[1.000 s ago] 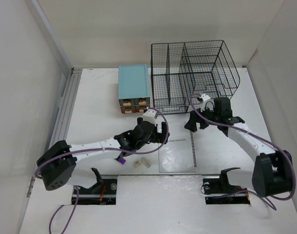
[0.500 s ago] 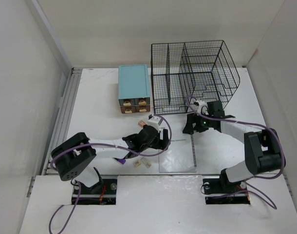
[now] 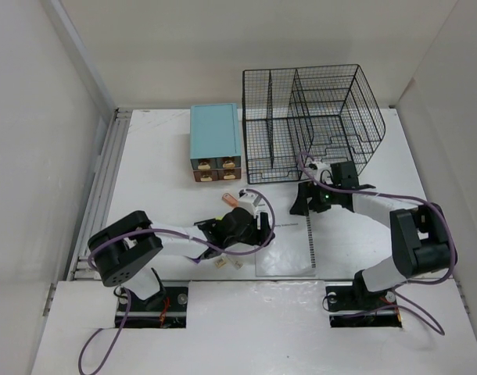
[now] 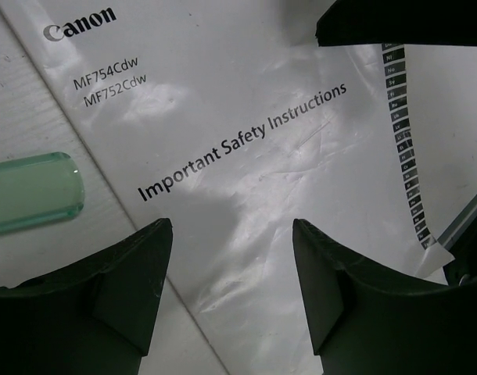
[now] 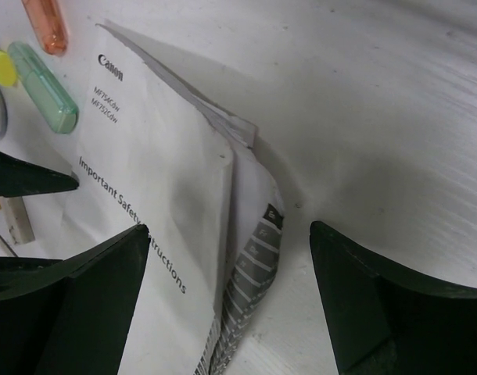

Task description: Organize the desk

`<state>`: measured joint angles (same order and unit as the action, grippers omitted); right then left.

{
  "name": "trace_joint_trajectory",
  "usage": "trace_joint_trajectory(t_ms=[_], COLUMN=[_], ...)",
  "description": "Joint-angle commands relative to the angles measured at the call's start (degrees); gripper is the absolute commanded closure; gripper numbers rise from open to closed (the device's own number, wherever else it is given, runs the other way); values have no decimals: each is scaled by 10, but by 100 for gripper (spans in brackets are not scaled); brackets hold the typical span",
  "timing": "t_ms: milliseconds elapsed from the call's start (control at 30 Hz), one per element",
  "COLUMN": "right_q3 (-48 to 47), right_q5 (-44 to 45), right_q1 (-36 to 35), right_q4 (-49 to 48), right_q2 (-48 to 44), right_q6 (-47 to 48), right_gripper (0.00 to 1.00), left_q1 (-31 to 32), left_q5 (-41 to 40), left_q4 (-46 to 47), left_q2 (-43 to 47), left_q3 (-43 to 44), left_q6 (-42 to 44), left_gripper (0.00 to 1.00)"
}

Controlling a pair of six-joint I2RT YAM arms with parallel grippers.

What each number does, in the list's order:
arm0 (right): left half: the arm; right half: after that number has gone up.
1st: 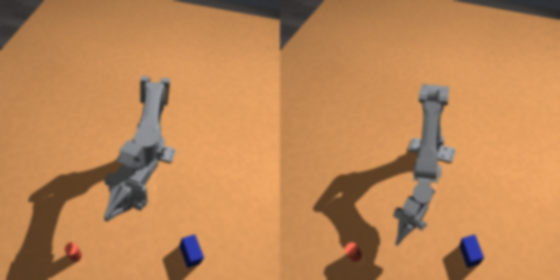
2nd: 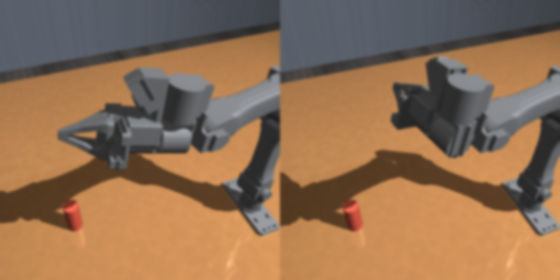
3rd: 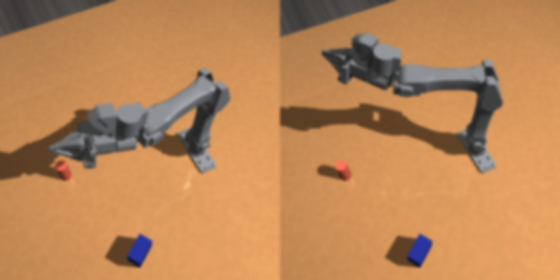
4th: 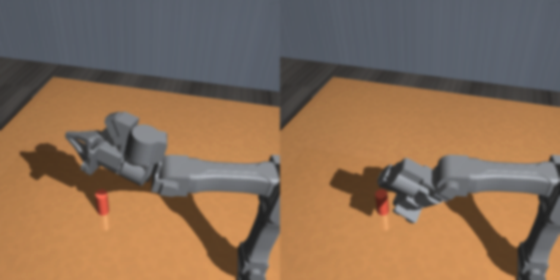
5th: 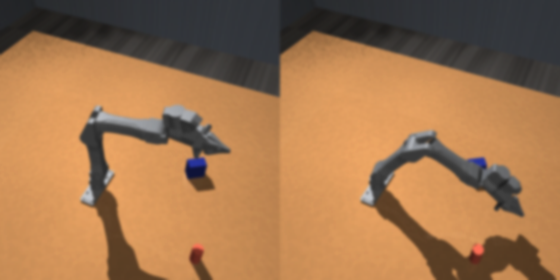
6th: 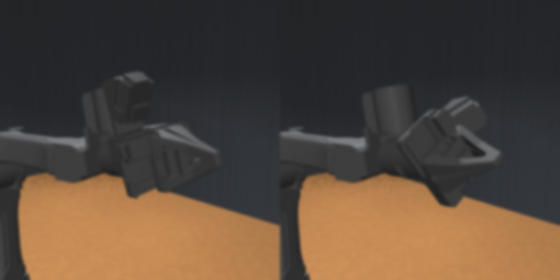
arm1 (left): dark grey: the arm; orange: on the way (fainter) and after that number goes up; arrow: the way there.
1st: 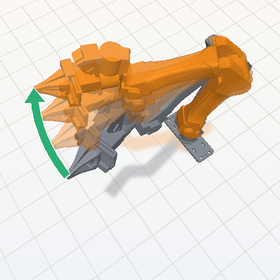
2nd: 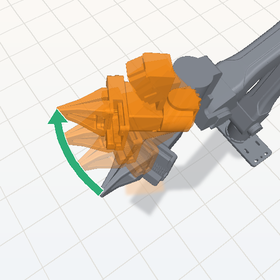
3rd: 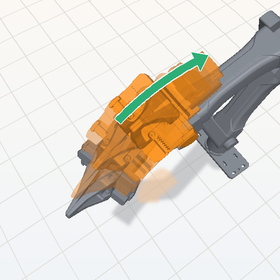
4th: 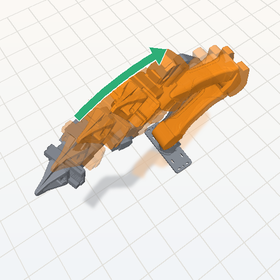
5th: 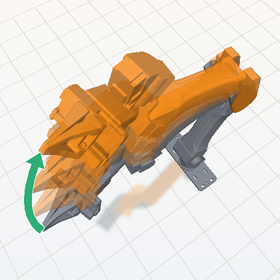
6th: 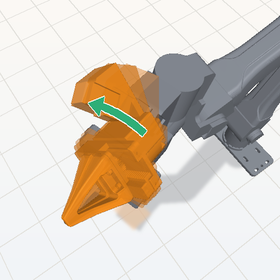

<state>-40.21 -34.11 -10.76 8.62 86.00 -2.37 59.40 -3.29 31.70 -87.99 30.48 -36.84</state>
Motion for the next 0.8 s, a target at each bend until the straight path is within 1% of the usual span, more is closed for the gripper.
trace_joint_trajectory(t_ms=[0, 67, 133, 167, 233, 267, 333, 367, 467, 500, 567, 600, 700, 733, 767], right_q3=[5, 5, 5, 5, 0, 0, 0, 0, 0, 0, 0, -6, -6, -6, -6], right_q5=[-23, -23, -18, -18, -18, -18, -18, -18, -24, -24, -29, -34, -34, -39, -39], right_q1=[-18, -23, -23, -23, -23, -23, -23, -23, -23, -23, -23, -23, -23, -23, -23], right_q4=[2, 2, 8, 8, 14, 14, 14, 14, 14, 14, 14, 14, 19, 19, 19], right_q2=[10, 15, 15, 15, 21, 21, 21, 21, 27, 27, 27, 27, 12, 4, 4], right_q6=[1, 1, 7, 7, 12, 12, 12, 12, 12, 12, 18, 18, 23, 23, 23], right_gripper=[11, 11, 13, 13, 14, 15, 19, 24, 41, 56, 68, 78, 91, 99, 100], left_q1=[15, 20, 27, 34, 45, 55, 63, 63, 63, 63, 63, 63, 63, 63, 63], left_q5=[3, 3, -2, -14, -35, -60, -83, -90, -97, -97, -92, -76, -57, -49, -49], left_q4=[-37, -45, -66, -77, -114, -125, -146, -160, -160, -160, -160, -153, -133, -125, -125], left_q2=[-17, -32, -59, -64, -64, -56, -40, -28, -29, -37, -56, -74, -93, -101, -101], left_q3=[-21, -4, 10, 24, 29, 35, 35, 35, 35, 35, 41, 46, 46, 46, 46], left_q6=[-22, -22, -22, -22, -22, -27, -27, -27, -27, -27, -27, -27, -32, -32, -32], left_gripper=[39, 39, 43, 43, 44, 44, 44, 44, 43, 43, 43, 43, 46, 46, 46])
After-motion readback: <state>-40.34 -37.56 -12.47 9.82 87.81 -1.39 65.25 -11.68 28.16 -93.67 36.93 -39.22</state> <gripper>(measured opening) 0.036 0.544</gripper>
